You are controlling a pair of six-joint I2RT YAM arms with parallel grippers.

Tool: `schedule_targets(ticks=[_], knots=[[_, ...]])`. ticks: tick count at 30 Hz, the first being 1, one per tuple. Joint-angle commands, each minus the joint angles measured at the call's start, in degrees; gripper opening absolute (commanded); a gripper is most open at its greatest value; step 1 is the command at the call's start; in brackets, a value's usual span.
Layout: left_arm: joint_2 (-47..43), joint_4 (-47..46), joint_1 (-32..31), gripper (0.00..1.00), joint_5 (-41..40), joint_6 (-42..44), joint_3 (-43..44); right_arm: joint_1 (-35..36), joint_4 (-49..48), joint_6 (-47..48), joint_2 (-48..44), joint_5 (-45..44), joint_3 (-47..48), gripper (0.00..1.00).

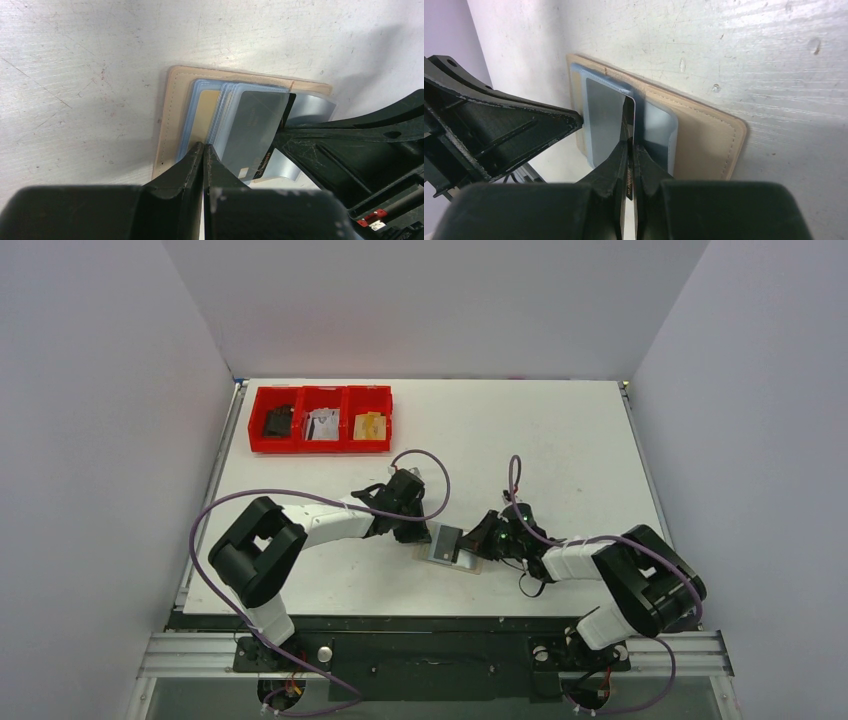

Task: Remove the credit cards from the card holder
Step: Remove the credit card from the card holder.

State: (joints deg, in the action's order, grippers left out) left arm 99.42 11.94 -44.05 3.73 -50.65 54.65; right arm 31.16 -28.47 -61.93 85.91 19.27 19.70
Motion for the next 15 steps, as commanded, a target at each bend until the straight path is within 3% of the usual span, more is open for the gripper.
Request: schedule_targets(ticks=[1, 15], knots=[[4.08, 7.41, 0.14, 0.0, -3.82, 1.28, -3.5, -0.56, 8.73, 5.78, -1.79, -4.66, 1.56, 0.0], [3.43, 7.09, 0.13, 0.0, -3.9, 0.93, -3.89, -2.67, 13.42, 7.65, -6.03, -5.73, 0.27, 0.0]])
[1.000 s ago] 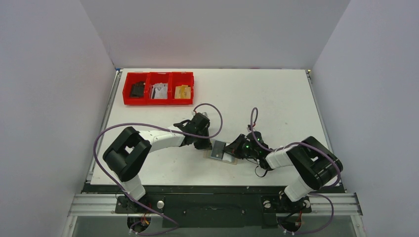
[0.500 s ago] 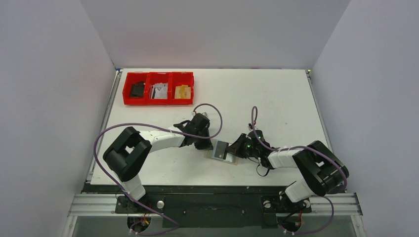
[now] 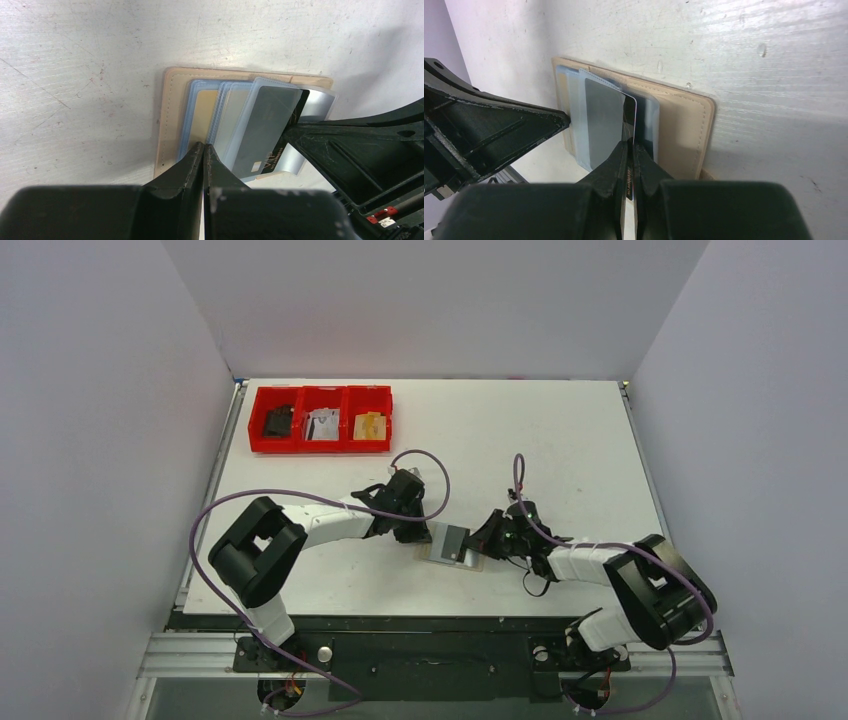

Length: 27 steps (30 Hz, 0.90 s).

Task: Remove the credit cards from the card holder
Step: Remove the credit card from the card holder.

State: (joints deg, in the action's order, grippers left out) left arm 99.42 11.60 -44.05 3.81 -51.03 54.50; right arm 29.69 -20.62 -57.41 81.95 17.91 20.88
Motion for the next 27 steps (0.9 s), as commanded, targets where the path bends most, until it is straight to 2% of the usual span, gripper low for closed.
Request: schedule_targets(ticks=[1, 20, 27], knots=[[3.38, 7.37, 0.16, 0.0, -4.03, 1.25, -3.81, -1.3, 6.31, 3.2, -2.7, -4.6, -0.88, 0.0], [2.58, 6.43, 0.06, 0.0, -3.84, 0.66, -4.2, -3.5, 16.57, 6.51, -9.9, -5.95, 0.38, 0.0], [1.63, 7.76, -0.56, 0.0, -3.89, 1.07, -1.4, -4.13, 19.89, 7.59, -13.36, -6.0, 1.54, 0.0]])
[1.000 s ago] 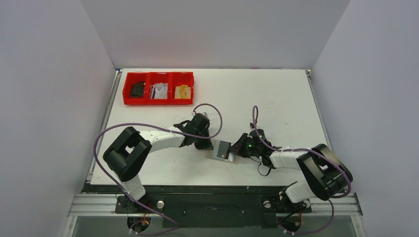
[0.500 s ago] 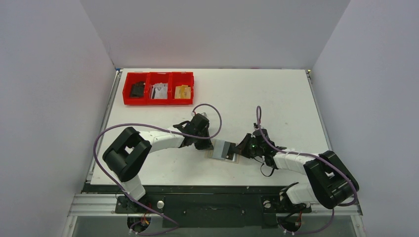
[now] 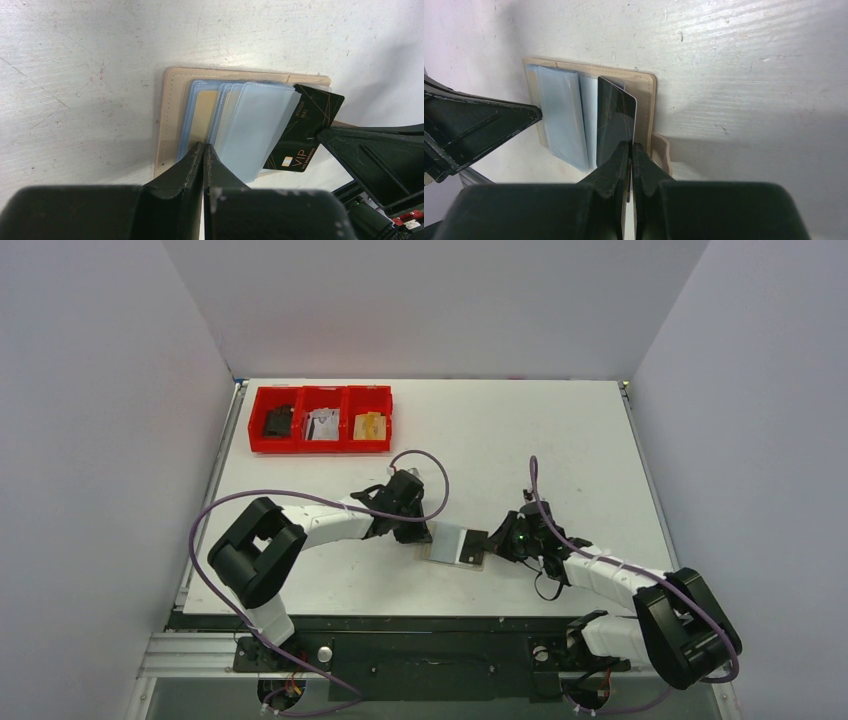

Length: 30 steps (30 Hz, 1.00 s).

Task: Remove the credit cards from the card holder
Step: Remove the credit card from the card holder.

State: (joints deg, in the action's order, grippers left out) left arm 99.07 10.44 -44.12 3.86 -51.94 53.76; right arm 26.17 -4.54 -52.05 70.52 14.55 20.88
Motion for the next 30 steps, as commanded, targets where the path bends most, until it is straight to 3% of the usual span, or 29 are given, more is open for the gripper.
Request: schedule_targets(ticks=[1, 7, 12, 14, 23, 30], knots=[[1.82, 9.17, -0.56, 0.01, -3.94, 2.01, -0.23, -0.65, 4.2, 2.27, -2.37, -2.47, 1.67, 0.0], [-1.25, 11.26, -0.74, 0.1, -3.86, 2.91, 4.33, -1.23, 7.0, 2.36, -5.42, -1.21, 3.2, 0.0], [-4.6, 14.13, -0.52, 0.35, -3.11, 5.28, 8.77, -1.37, 8.43, 1.58, -7.91, 0.63, 6.21, 0.0], [-6.04, 14.3, -0.01, 0.39, -0.92, 6.37, 10.17, -1.52, 8.44, 1.18, -8.28, 1.71, 7.54, 0.0], [-13.92, 4.13, 7.6, 0.5, 19.1, 7.21, 6.96, -3.09, 5.5, -3.15, -9.72, 9.11, 13.01, 0.0], [-17.53, -7.95, 12.98, 0.51, 33.7, 2.16, 1.96, -4.61, -7.1, -12.33, -10.32, 18.3, 13.27, 0.0]])
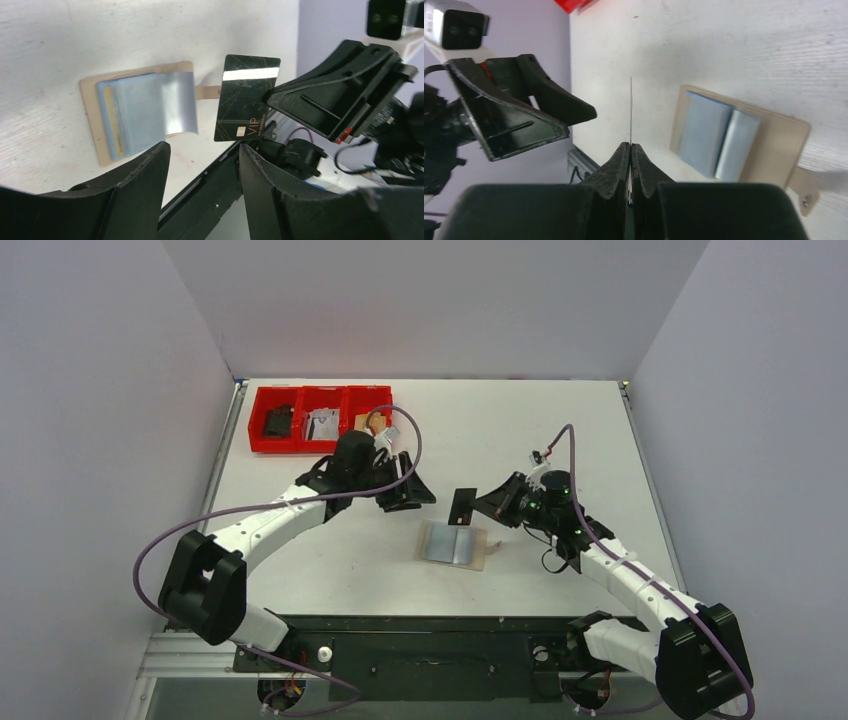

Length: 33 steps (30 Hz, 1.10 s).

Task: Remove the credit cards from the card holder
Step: Remove the credit card from the card holder.

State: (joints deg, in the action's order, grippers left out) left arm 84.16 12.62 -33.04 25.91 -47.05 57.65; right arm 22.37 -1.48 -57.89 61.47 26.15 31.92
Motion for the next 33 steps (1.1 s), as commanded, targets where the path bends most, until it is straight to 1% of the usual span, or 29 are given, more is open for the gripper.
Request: schedule_targets(ticks=[1, 4, 9, 14, 17, 19, 21, 25, 28, 29, 30, 31, 33], knots=[[-2.78, -12.48, 2.08, 0.51, 12.56, -3.63, -2.19, -0.87, -12.68, -7.44, -1.27, 7.86, 1.93, 0.0], [-2.96, -18.07, 2.59, 0.52, 16.72, -5.89, -3.43, -1.16, -17.95, -12.0, -1.17, 9.77, 1.05, 0.0], [-1.93, -23.77, 2.63, 0.52, 20.06, -10.09, -4.64, -1.14, -24.41, -15.94, -0.24, 12.06, 0.51, 0.0], [-0.72, -33.24, 2.63, 0.52, 22.97, -16.58, -6.91, -1.13, -25.18, -16.61, 0.16, 12.87, 0.35, 0.0], [-0.02, -35.37, 2.56, 0.5, 23.43, -18.09, -7.53, -1.1, -25.29, -16.5, 0.28, 13.33, 0.26, 0.0], [0.38, -37.01, 2.54, 0.47, 23.83, -19.31, -8.01, -1.06, -25.27, -16.38, 0.35, 13.46, 0.25, 0.0], [0.87, -39.69, 2.54, 0.39, 24.24, -20.82, -8.6, -1.0, -25.06, -16.26, 0.35, 13.55, 0.25, 0.0], [1.77, -43.82, 2.35, 0.27, 25.09, -23.6, -9.63, -0.76, -23.61, -15.15, -0.04, 13.28, 0.25, 0.0], [2.3, -45.1, 1.97, 0.2, 25.3, -24.69, -9.8, -0.6, -22.75, -14.63, -0.19, 13.16, 0.17, 0.0], [2.49, -45.46, 1.72, 0.13, 25.26, -24.92, -9.77, -0.63, -22.59, -14.43, -0.25, 13.15, 0.1, 0.0], [2.54, -45.65, 1.45, 0.09, 25.25, -24.97, -9.78, -0.52, -22.03, -13.98, -0.27, 13.03, 0.08, 0.0], [2.72, -45.8, 1.29, 0.01, 25.07, -25.08, -9.72, -0.5, -21.62, -13.73, -0.37, 12.95, 0.21, 0.0], [2.74, -45.8, 0.97, 0.0, 24.79, -25.06, -9.73, -0.41, -19.36, -12.85, -0.67, 12.55, 0.46, 0.0]])
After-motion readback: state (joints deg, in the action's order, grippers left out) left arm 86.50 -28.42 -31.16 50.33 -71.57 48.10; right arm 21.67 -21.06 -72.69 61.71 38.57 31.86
